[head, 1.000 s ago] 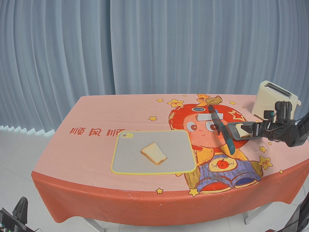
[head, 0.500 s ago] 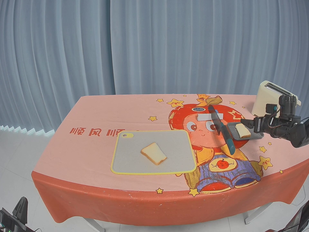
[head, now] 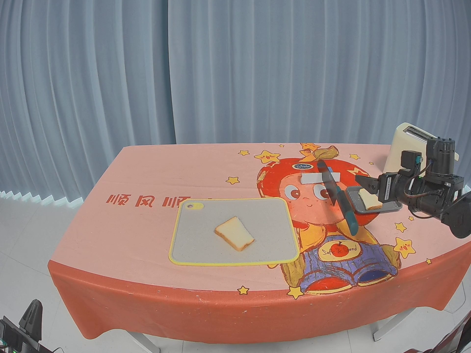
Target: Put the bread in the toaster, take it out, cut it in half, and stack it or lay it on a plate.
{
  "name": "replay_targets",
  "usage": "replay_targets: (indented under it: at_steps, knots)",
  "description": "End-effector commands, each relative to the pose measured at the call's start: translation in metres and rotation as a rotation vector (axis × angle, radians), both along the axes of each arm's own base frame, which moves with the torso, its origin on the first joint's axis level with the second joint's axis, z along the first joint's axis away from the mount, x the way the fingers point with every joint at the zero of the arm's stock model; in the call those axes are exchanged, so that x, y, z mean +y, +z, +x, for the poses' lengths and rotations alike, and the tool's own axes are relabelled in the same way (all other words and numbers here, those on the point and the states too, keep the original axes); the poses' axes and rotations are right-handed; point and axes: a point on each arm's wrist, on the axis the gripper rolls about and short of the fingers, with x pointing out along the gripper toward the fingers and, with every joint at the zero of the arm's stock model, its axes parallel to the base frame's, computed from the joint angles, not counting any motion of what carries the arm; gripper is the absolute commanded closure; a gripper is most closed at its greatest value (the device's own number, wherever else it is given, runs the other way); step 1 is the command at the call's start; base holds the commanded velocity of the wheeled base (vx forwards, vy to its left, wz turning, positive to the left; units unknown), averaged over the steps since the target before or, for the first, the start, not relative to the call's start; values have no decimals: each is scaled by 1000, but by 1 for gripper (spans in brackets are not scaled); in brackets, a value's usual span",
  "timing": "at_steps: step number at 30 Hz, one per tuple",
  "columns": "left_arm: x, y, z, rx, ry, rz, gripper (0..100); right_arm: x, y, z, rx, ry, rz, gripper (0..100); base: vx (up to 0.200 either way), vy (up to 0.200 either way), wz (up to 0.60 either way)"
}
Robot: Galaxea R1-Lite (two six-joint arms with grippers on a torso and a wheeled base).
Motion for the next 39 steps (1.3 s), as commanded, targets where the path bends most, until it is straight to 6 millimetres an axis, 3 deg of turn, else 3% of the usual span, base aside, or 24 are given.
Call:
replay_targets:
  at_steps: [1,3,5,11,28,39]
  knots:
    - [0,-5,1,17,1,0,100,18,5,-12,-15,36,10,0,0,0,0]
    - [0,-5,1,17,1,0,100,22,6,-14,-16,42,23,0,0,0,0]
    - [0,-5,1,17,-1,0,100,41,7,-21,0,61,77,0,0,0,0]
    - [0,-5,1,19,1,0,100,59,5,-28,6,73,85,0,0,0,0]
    - [0,-5,1,17,2,-1,100,74,-2,-39,26,111,65,0,0,0,0]
    - [0,-5,1,17,4,-1,100,78,-3,-42,27,120,59,0,-200,0,0]
